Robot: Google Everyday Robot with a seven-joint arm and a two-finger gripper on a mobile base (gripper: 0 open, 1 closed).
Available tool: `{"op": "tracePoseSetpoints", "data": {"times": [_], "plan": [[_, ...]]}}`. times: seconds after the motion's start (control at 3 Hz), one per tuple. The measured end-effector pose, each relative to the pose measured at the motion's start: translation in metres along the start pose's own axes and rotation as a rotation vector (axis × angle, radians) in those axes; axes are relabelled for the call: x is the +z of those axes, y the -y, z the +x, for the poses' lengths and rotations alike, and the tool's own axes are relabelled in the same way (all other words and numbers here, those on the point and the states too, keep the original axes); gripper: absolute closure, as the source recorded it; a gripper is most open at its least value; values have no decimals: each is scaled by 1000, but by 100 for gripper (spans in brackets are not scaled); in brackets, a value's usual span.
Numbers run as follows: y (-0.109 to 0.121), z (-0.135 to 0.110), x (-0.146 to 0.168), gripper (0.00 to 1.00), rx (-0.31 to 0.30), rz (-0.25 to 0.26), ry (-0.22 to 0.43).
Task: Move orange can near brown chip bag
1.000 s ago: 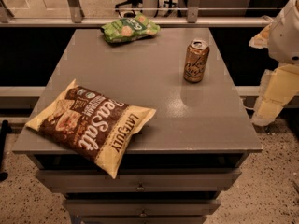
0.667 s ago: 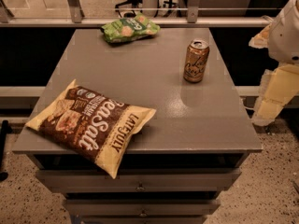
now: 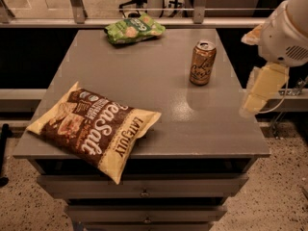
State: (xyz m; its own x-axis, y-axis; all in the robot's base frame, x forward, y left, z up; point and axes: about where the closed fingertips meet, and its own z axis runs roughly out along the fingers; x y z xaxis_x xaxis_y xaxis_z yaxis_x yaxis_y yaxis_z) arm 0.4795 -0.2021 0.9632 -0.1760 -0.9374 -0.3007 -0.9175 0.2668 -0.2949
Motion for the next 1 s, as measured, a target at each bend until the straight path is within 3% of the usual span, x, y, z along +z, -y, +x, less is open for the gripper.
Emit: {"op": "tracePoseSetpoints", "data": {"times": [0.67, 1.0], "plan": [[51, -24, 39, 0, 20, 70, 157], [51, -25, 40, 0, 23, 69, 160]]}}
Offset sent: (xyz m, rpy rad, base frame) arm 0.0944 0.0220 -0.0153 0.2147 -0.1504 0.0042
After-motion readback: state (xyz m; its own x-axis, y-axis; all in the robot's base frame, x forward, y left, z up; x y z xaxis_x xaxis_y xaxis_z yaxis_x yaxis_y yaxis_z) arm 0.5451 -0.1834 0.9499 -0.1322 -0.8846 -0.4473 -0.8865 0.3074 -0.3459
